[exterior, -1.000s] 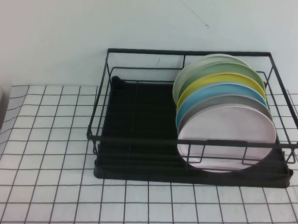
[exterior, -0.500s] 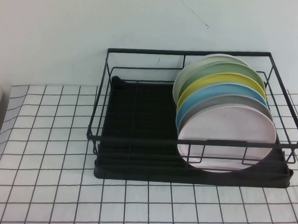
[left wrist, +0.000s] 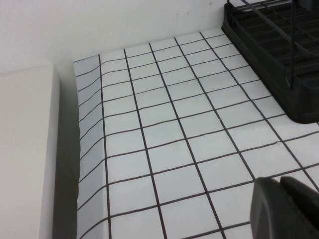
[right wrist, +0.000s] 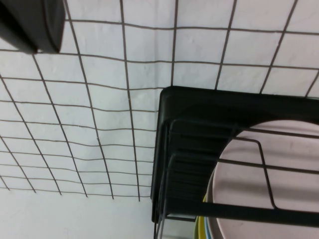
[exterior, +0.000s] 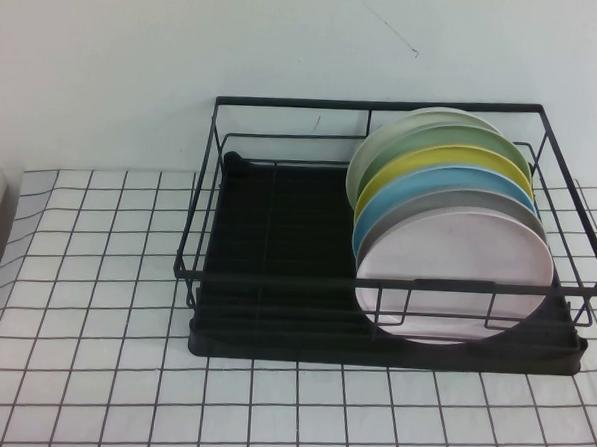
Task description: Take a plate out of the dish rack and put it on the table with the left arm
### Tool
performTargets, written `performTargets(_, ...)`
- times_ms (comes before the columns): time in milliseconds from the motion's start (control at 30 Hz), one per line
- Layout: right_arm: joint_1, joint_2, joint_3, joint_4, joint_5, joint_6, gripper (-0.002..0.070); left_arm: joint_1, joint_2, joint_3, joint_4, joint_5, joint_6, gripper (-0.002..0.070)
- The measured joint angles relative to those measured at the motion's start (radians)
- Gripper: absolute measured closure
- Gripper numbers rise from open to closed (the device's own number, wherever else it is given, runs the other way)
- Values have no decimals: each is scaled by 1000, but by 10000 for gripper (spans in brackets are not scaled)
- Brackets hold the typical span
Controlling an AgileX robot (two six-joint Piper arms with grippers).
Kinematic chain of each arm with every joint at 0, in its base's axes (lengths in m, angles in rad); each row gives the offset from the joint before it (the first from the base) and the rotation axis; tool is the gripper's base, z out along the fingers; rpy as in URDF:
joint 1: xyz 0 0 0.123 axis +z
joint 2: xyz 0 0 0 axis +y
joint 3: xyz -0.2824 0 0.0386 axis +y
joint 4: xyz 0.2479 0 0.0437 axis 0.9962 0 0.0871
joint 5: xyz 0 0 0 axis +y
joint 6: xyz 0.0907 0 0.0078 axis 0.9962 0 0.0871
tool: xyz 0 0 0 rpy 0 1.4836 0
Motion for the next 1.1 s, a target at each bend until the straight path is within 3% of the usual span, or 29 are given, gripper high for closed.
performTargets(500,0,0,0,0,0,0,678,0,0,0,-44,-8,0,678)
performTargets(667,0,0,0,0,0,0,678,0,0,6,-276,-35,0,678)
performTargets(900,0,0,0,0,0,0,678,0,0,6,-727,-161,3,678)
performTargets(1100,0,0,0,0,0,0,678,0,0,6,-844,-192,54,678)
